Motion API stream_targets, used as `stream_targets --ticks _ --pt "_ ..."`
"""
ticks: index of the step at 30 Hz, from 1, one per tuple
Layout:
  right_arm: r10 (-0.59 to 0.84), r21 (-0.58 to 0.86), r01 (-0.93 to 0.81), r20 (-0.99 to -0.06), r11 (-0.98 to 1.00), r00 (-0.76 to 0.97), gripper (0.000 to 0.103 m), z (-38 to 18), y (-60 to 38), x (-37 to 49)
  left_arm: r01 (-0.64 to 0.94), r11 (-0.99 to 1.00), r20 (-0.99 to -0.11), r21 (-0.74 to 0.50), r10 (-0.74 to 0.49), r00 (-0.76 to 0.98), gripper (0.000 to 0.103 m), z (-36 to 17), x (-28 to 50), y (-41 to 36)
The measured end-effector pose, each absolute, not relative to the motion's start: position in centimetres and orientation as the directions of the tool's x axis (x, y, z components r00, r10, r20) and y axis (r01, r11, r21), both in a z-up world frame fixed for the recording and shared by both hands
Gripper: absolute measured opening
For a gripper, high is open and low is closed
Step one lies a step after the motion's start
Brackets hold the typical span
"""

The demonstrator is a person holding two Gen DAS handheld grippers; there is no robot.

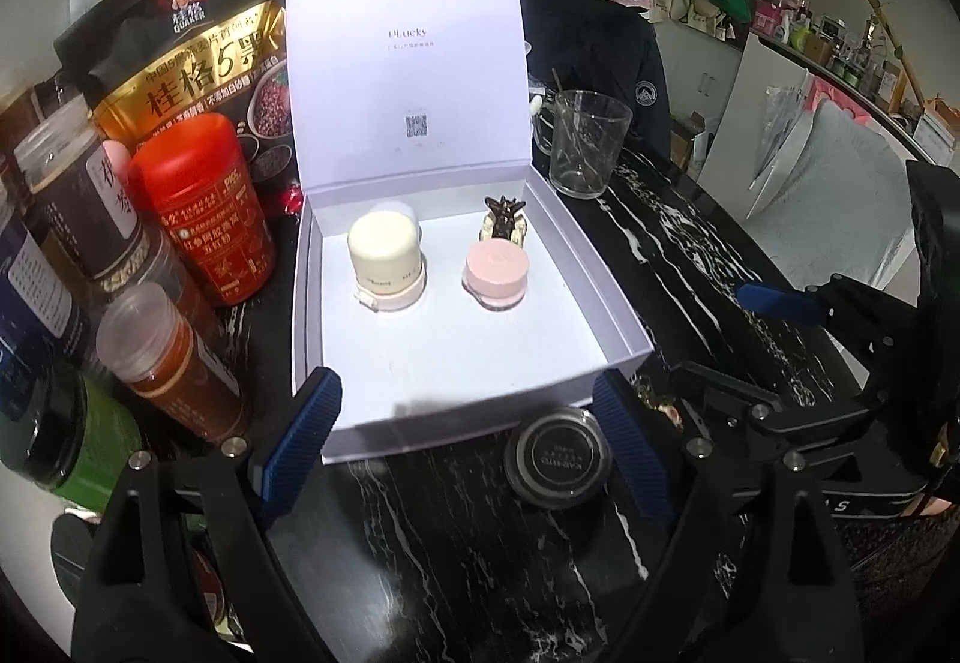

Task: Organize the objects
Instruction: 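Withdraw both open tools up and away from the white box, then grasp black round jar with left tool while right tool grasps cream-flower hair clip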

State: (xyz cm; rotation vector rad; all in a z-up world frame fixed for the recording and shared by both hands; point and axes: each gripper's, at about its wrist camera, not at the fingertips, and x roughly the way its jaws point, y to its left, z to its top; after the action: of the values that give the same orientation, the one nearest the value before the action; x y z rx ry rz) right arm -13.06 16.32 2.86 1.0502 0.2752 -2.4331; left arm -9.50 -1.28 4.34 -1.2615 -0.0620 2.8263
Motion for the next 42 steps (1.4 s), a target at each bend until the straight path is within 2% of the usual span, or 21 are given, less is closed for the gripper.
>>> stream_targets --ticks 23,35,40,42 --pt "-0.341 0.043 0.495 -0.776 -0.868 -0.530 0.079 -1.6 17.9 -10.4 -0.051 -0.996 -0.805 -0.074 0.090 -0.586 0.085 -0.5 -7.2 0.3" --pt "-0.332 0.054 0.479 -0.788 -0.876 -0.518 0.079 -3.9 18.8 -10.6 -0.118 -0.985 -0.811 -0.125 0.170 -0.559 0.085 -2.7 -7.2 1.9" --pt "-0.340 0.066 0.479 -0.789 -0.875 -0.512 0.072 -4.6 18.7 -11.5 -0.123 -0.984 -0.821 -0.131 0.177 -0.543 0.085 -3.7 -7.6 2.0" --pt "-0.339 0.066 0.478 -0.789 -0.876 -0.513 0.063 -4.8 18.6 -11.9 -0.123 -0.984 -0.826 -0.128 0.174 -0.536 0.085 -4.0 -7.8 2.0"
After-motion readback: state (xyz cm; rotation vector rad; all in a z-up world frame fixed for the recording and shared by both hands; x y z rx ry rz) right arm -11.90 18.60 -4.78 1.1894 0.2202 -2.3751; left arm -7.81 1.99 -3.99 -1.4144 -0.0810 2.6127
